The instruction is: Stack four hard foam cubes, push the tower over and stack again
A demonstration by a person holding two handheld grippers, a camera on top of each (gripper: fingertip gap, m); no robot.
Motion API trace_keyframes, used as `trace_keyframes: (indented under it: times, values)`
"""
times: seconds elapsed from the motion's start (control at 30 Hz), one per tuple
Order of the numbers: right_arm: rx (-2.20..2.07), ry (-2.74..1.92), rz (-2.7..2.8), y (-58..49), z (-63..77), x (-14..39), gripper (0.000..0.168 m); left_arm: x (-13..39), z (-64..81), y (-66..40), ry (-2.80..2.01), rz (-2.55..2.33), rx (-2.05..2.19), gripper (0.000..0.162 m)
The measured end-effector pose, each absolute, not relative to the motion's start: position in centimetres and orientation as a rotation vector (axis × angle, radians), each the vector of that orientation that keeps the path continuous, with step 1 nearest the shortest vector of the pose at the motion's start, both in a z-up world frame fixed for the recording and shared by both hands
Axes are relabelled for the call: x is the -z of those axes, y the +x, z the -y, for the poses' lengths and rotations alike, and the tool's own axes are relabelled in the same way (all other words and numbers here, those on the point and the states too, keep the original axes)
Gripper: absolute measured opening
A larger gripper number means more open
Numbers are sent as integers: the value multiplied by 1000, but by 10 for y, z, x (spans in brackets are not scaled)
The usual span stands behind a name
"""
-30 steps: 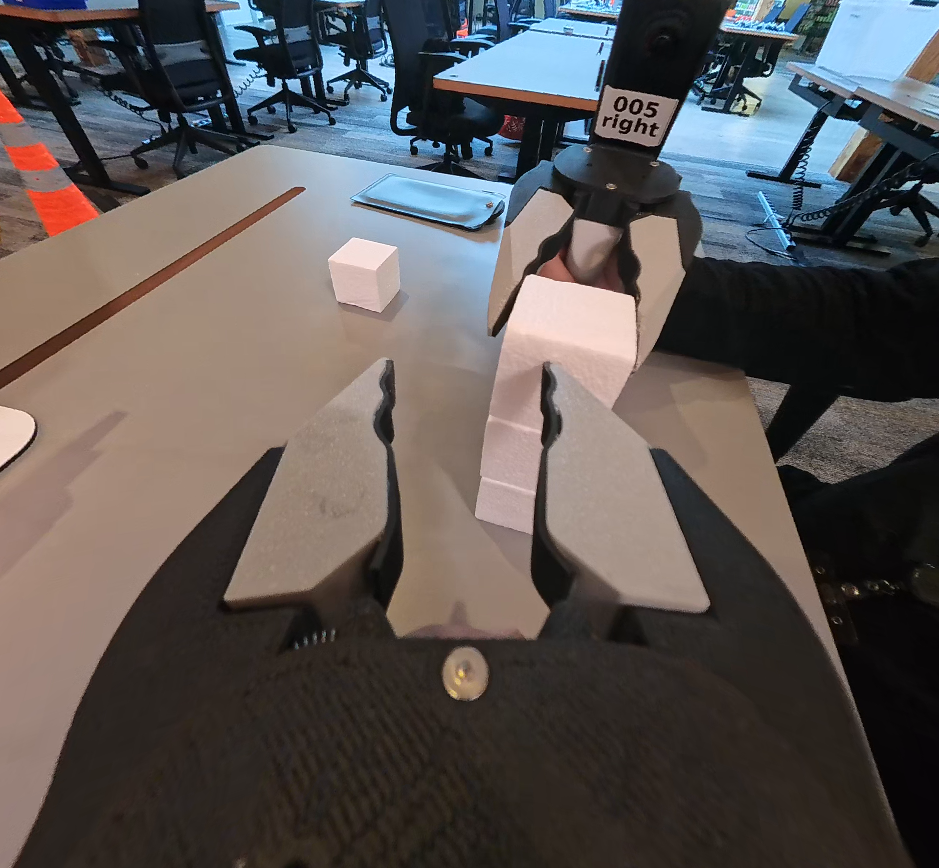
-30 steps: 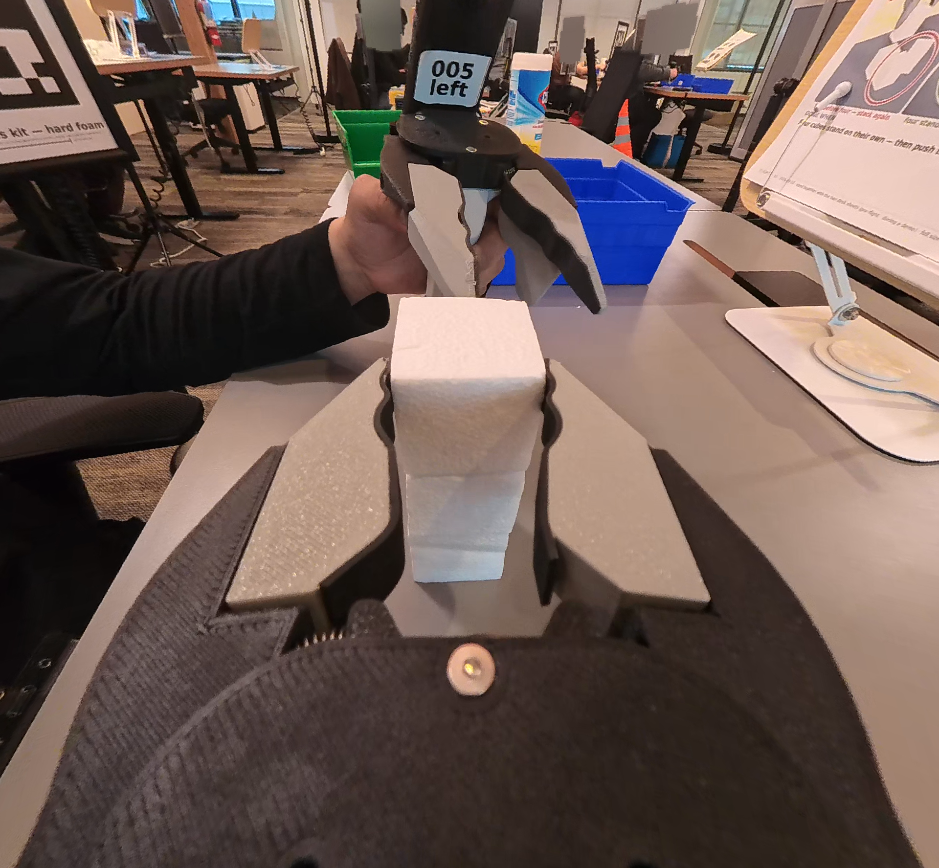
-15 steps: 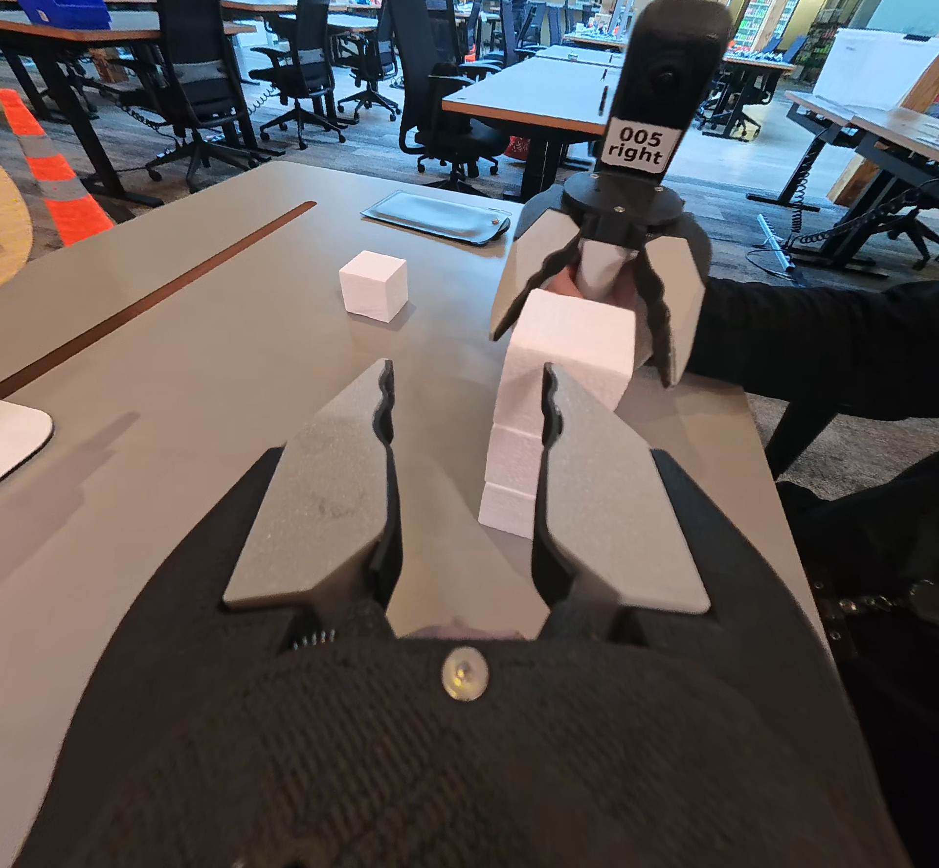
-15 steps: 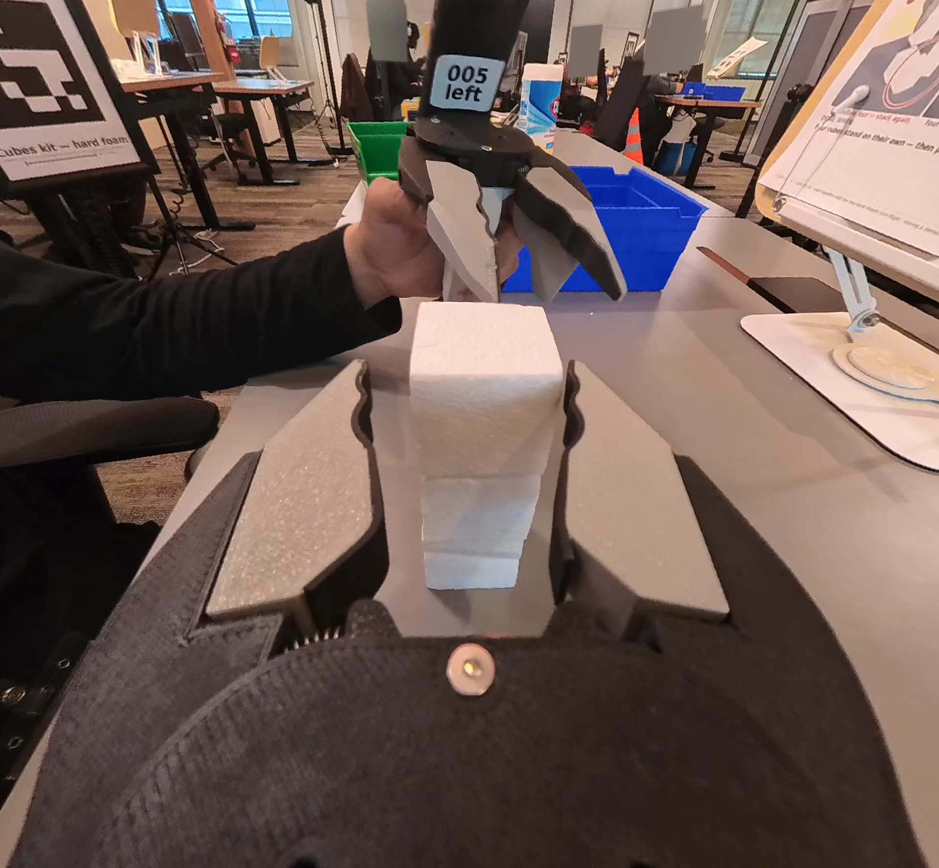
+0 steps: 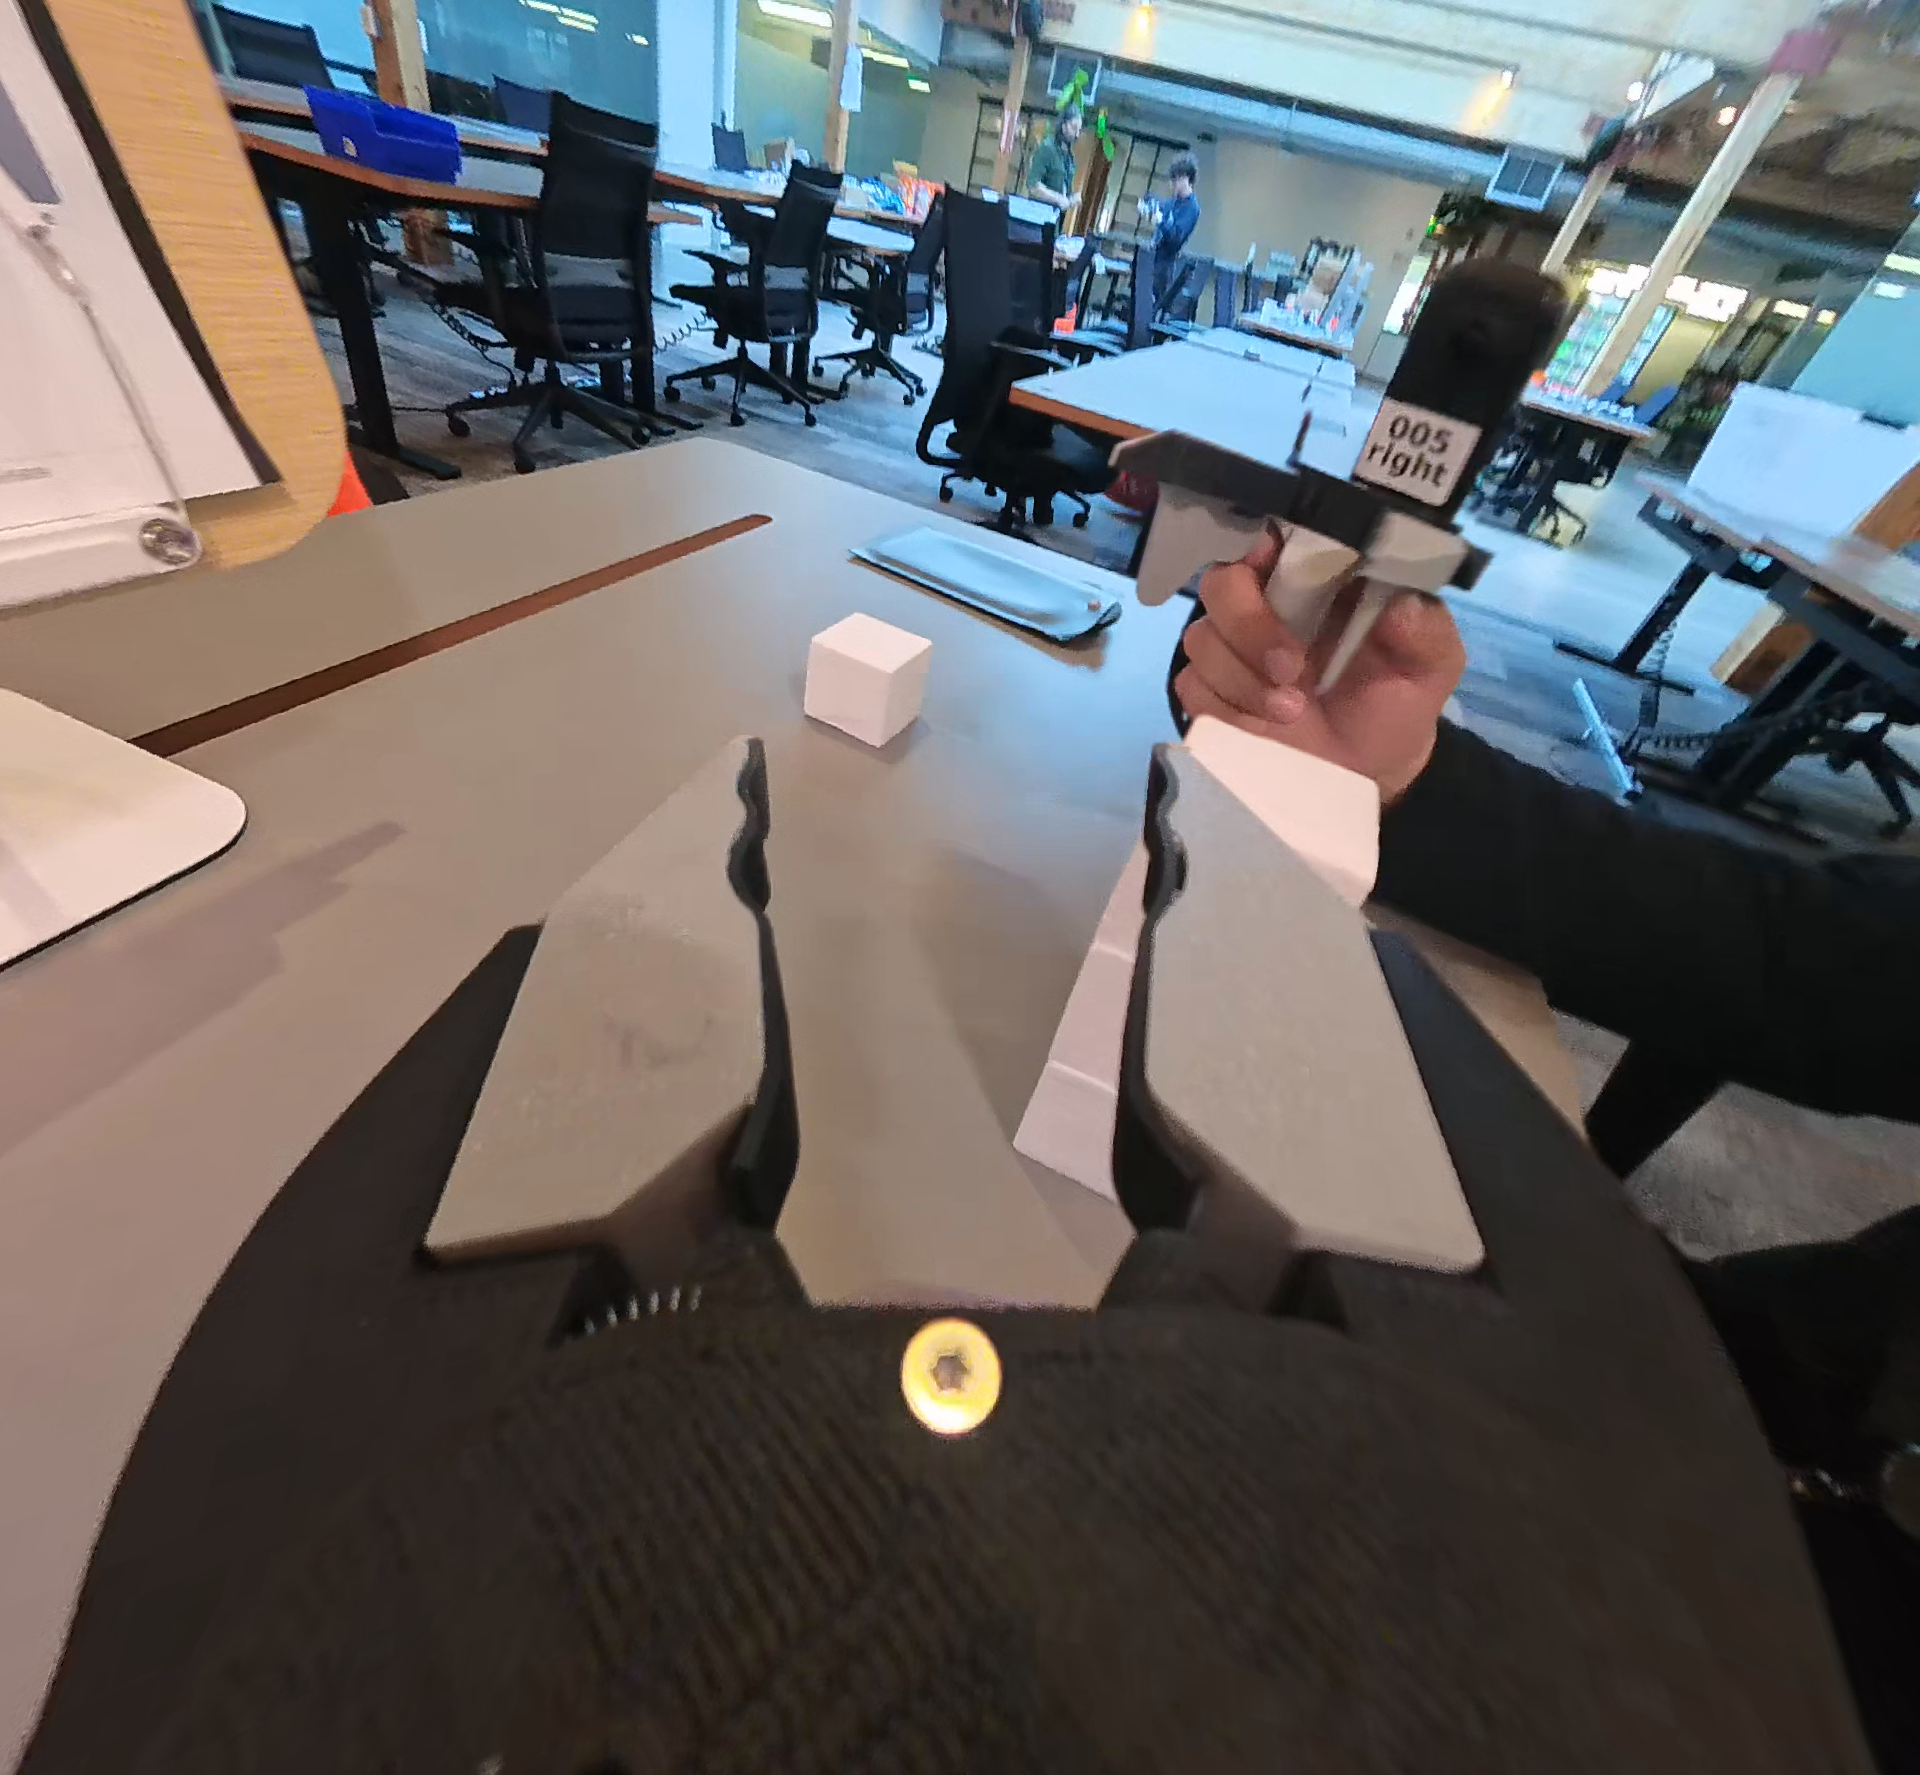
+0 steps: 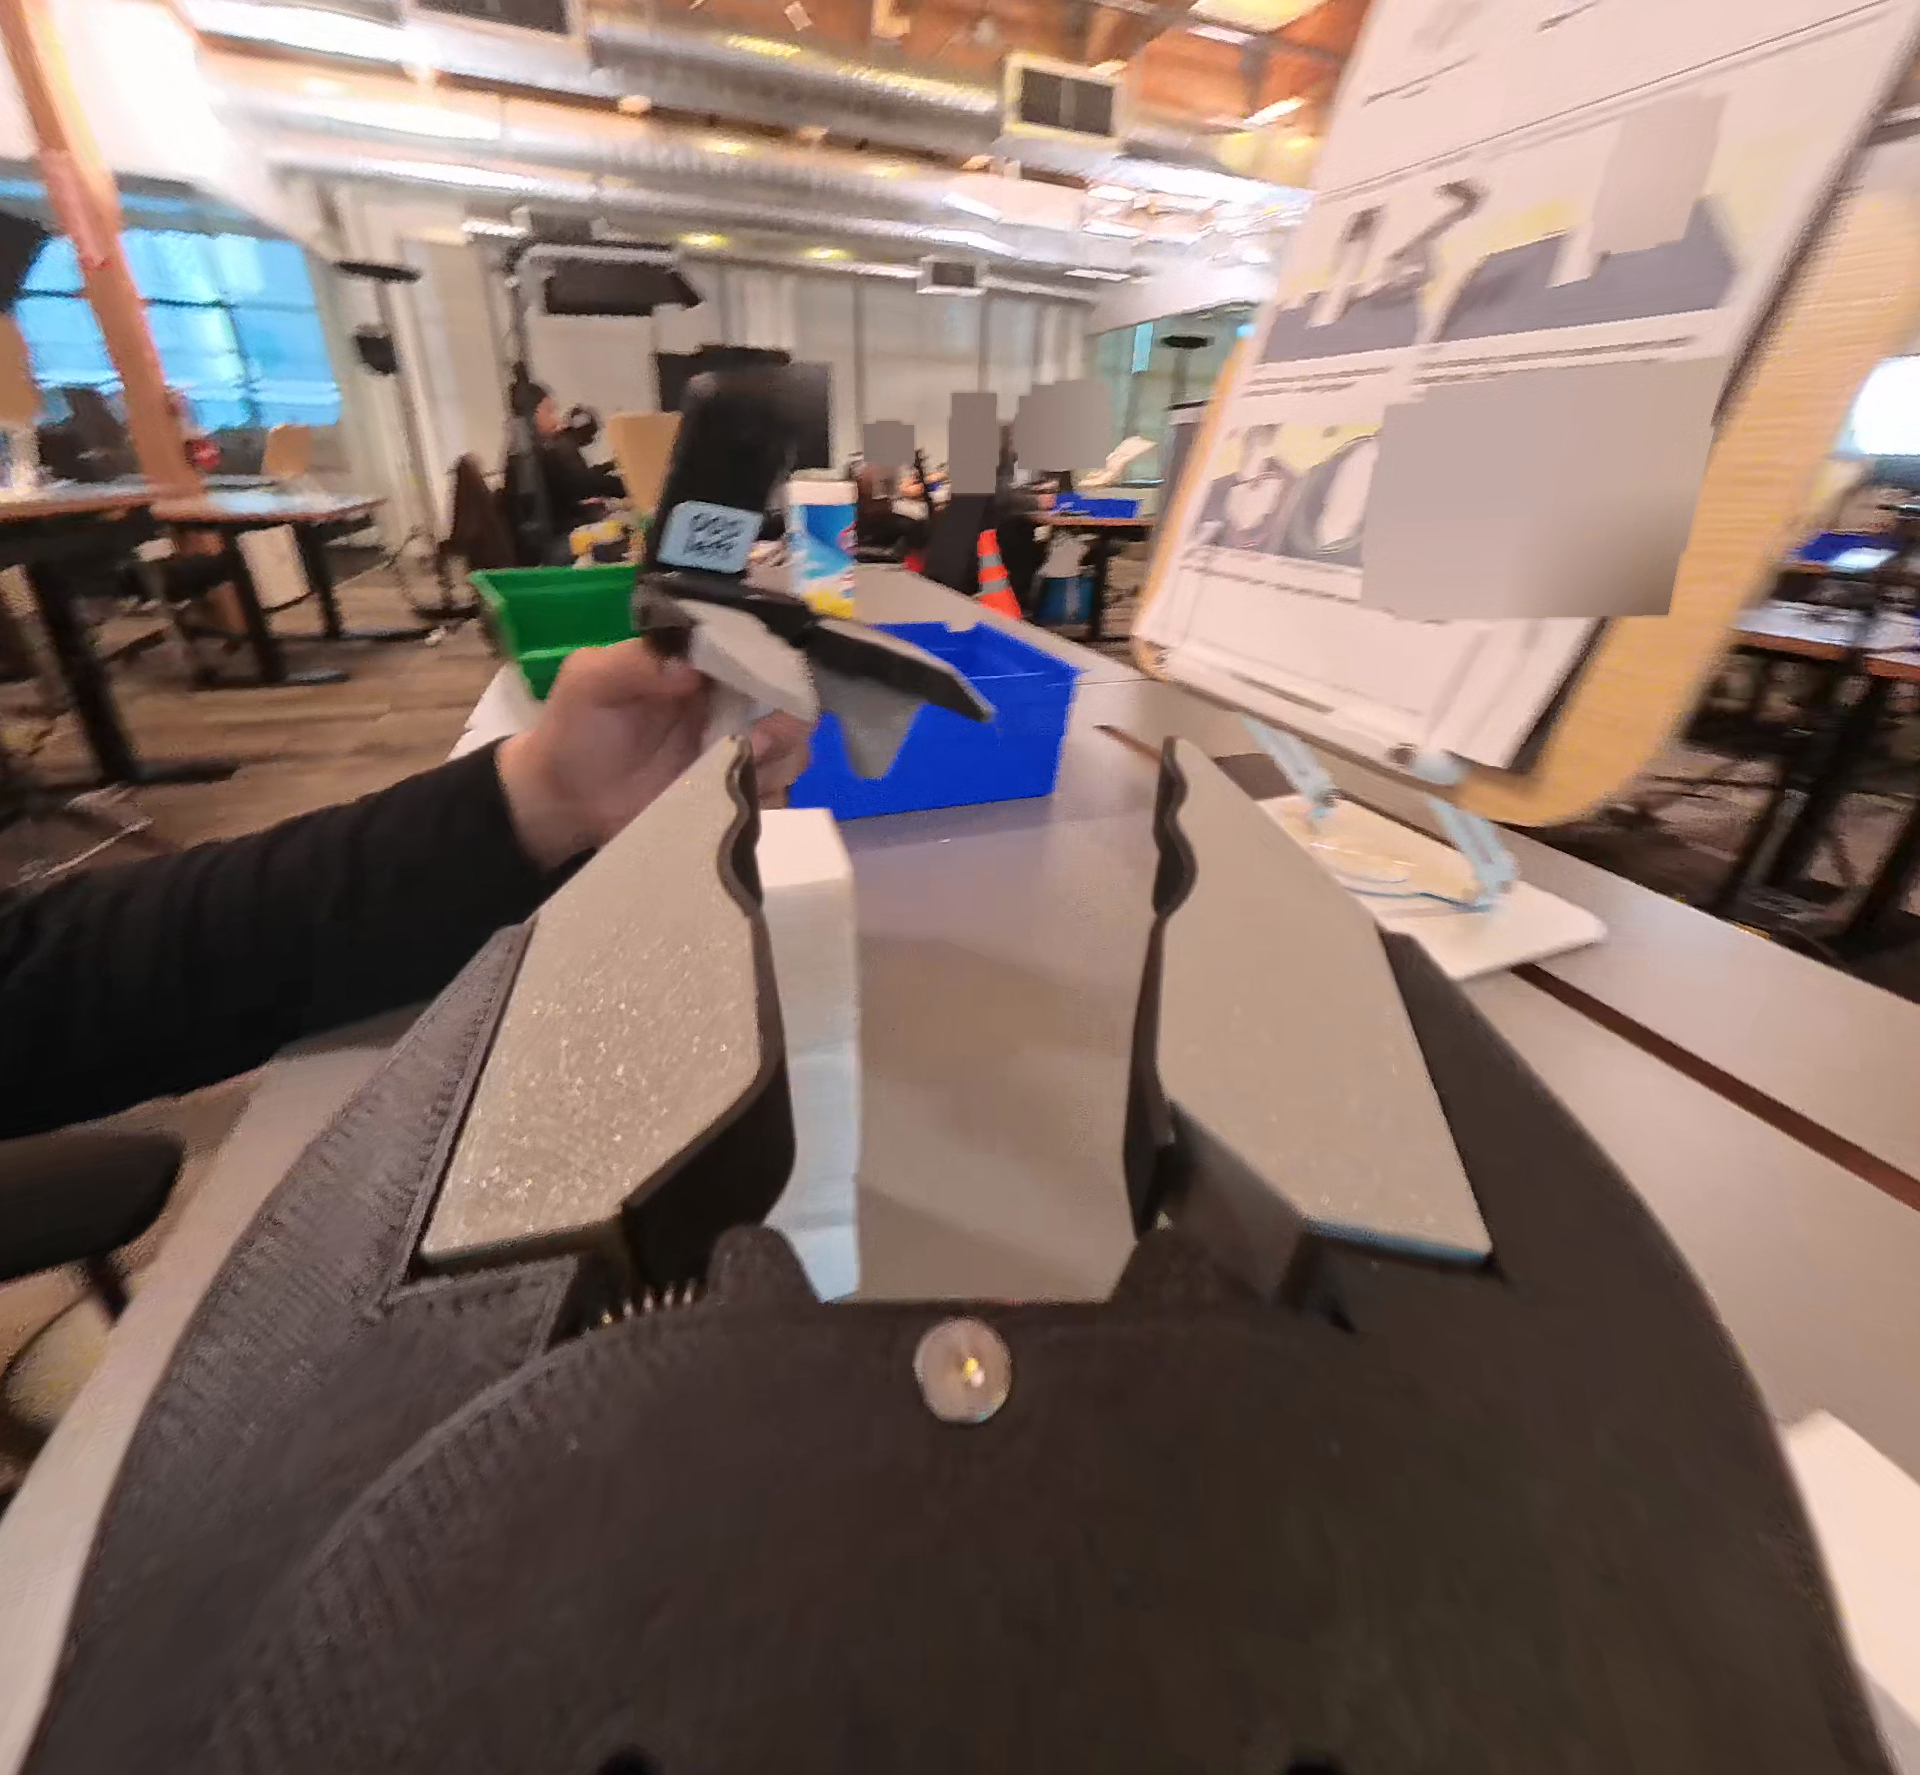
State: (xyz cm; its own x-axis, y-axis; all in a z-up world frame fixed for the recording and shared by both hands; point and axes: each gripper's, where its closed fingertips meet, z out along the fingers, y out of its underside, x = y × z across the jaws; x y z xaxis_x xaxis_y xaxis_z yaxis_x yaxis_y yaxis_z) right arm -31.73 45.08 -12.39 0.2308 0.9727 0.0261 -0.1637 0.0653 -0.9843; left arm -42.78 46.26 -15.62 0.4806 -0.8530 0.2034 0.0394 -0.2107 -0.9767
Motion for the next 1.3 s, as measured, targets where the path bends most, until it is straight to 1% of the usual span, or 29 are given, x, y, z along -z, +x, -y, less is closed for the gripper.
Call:
trace_keyframes:
  times: [0.1, 0.13, 0.23, 0.37, 0.5, 0.73, 0.83, 0.87, 0.9, 0.97, 1.2, 1.3]
  values:
    - [-932, -1290, 736, -288, -498, 130, 64, 152, -466, -435, -1559, -670, 993, 71]
    - [-874, -1366, 667, -276, -516, 139, 65, 152, -467, -437, -1560, -658, 998, 71]
    - [-690, -1590, 517, -242, -560, 175, 76, 153, -470, -439, -1565, -643, 999, 71]
    - [-471, -1820, 459, -214, -592, 225, 87, 156, -471, -438, -1580, -650, 974, 71]
    - [-348, -1925, 511, -215, -600, 256, 87, 160, -472, -436, -1597, -665, 947, 71]
    - [-205, -2019, 561, -215, -610, 285, 86, 163, -472, -433, -1608, -672, 947, 71]
    - [-182, -2067, 550, -213, -615, 292, 85, 168, -474, -433, -1624, -673, 942, 71]
    - [-173, -2074, 548, -212, -616, 294, 83, 170, -475, -433, -1631, -672, 940, 71]
    - [-163, -2082, 547, -211, -618, 295, 77, 172, -476, -432, -1638, -672, 938, 71]
    - [-154, -2103, 551, -210, -620, 298, 58, 176, -477, -433, -1651, -670, 933, 71]
    - [-227, -2058, 541, -212, -619, 289, 57, 177, -478, -435, -1658, -667, 931, 71]
    - [-381, -1997, 554, -223, -610, 274, 57, 176, -478, -435, -1653, -668, 932, 71]
